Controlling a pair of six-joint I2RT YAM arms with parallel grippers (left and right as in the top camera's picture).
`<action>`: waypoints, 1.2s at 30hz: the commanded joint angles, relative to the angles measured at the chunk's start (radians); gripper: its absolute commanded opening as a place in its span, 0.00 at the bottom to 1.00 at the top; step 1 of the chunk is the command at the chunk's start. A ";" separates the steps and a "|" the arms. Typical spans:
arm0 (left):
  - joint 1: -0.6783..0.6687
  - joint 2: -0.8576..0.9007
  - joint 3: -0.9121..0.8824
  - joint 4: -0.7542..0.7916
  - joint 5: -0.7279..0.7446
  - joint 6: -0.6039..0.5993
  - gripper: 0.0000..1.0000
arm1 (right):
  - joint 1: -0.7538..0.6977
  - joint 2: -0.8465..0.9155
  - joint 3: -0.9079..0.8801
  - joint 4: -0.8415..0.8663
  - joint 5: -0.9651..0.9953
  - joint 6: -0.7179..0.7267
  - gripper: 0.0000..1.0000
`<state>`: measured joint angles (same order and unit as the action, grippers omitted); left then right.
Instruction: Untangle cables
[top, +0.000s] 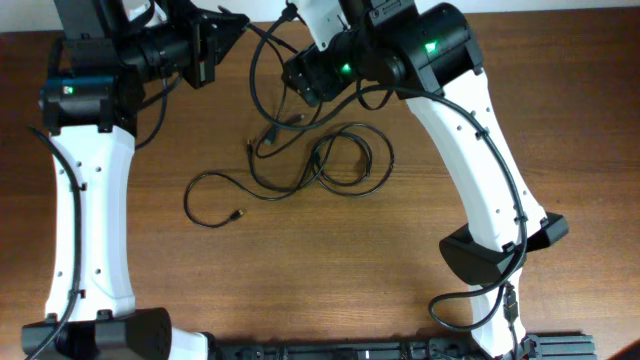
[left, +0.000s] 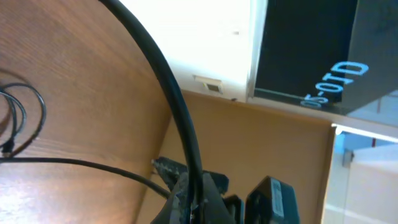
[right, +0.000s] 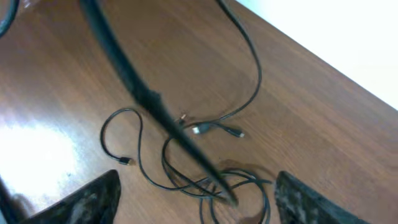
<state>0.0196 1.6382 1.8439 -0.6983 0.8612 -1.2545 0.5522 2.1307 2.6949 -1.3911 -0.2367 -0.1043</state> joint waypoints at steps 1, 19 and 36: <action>0.003 -0.011 0.010 0.009 0.054 -0.024 0.00 | -0.003 0.003 -0.014 -0.011 0.032 0.007 0.58; 0.058 -0.011 0.010 0.068 0.145 0.008 0.49 | -0.003 0.000 0.082 -0.026 -0.261 0.151 0.04; 0.050 -0.011 0.010 -0.020 0.073 0.028 0.48 | -0.002 0.000 0.084 0.163 -0.394 0.278 0.04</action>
<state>0.0731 1.6382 1.8442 -0.7181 0.9588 -1.2453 0.5526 2.1307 2.7594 -1.2442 -0.4797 0.1627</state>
